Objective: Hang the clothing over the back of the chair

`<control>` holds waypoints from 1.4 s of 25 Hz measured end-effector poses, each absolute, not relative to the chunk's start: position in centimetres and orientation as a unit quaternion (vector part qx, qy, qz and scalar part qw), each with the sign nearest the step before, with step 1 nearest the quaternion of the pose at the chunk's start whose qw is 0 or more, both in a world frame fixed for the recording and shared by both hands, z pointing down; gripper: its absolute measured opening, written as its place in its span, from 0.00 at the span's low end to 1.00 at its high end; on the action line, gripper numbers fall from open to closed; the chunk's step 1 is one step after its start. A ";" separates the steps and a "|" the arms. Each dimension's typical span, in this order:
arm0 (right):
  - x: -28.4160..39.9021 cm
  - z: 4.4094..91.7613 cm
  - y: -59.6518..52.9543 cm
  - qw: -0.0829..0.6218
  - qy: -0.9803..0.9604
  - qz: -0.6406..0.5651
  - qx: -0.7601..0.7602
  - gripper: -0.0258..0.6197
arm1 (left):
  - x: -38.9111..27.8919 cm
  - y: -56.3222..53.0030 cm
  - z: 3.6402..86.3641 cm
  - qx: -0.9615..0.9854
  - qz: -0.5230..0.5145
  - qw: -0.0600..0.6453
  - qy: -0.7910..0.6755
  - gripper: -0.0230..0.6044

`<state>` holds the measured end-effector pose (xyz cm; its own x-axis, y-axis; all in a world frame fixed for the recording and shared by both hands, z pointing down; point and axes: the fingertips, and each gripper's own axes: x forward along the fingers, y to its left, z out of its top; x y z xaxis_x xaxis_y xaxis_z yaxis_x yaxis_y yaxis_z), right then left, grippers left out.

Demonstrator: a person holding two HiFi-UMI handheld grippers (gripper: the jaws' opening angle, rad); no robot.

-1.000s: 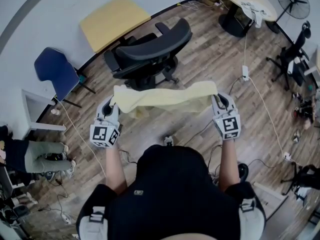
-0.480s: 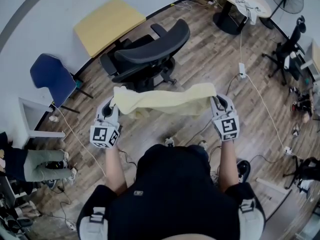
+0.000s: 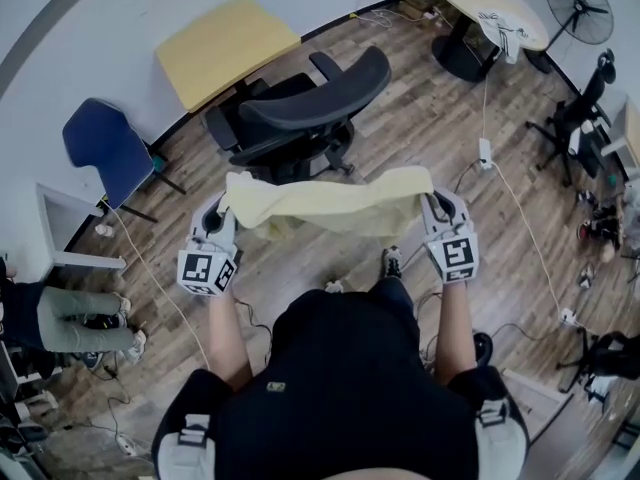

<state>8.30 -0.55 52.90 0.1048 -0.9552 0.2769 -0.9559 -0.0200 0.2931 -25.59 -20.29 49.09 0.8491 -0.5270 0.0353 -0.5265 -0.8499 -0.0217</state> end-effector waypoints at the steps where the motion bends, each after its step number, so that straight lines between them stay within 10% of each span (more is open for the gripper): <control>1: 8.3 52.6 -1.2 0.209 -0.671 -0.004 0.711 0.05 | -26.0 -20.6 48.9 -0.960 -0.017 0.006 0.279 0.05; 35: 17.4 43.9 -12.1 0.165 -0.783 -0.115 0.589 0.05 | -23.7 -18.8 43.6 -0.880 0.005 0.049 0.473 0.05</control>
